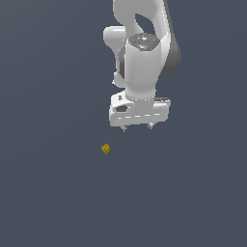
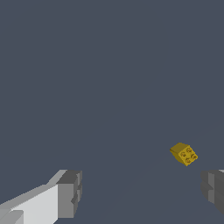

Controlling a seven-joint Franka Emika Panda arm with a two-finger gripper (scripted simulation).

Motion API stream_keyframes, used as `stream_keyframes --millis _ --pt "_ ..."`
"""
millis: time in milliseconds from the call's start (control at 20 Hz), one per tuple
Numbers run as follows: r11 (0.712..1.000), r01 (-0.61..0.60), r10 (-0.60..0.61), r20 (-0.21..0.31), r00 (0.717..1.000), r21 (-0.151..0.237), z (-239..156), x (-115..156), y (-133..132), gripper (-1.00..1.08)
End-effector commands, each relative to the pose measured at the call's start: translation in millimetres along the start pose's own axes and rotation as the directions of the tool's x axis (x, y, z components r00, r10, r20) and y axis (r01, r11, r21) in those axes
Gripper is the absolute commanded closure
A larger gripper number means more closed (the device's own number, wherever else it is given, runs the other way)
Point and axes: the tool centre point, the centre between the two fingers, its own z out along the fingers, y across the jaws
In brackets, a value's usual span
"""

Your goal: Pick up the object and move it to a goal position.

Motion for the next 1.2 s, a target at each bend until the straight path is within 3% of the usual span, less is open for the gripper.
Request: stream_keyframes --millis 0,550,1150 --pt "1.0 0.019 -0.019 0.004 1.0 -0.002 5 0 5 -0.92" --pt "0.983 0.181 -0.181 0.032 0.983 -0.009 43 -4 43 -0.92" --pt "0.911 0.413 -0.413 0.072 0.908 0.008 100 -19 99 -0.92"
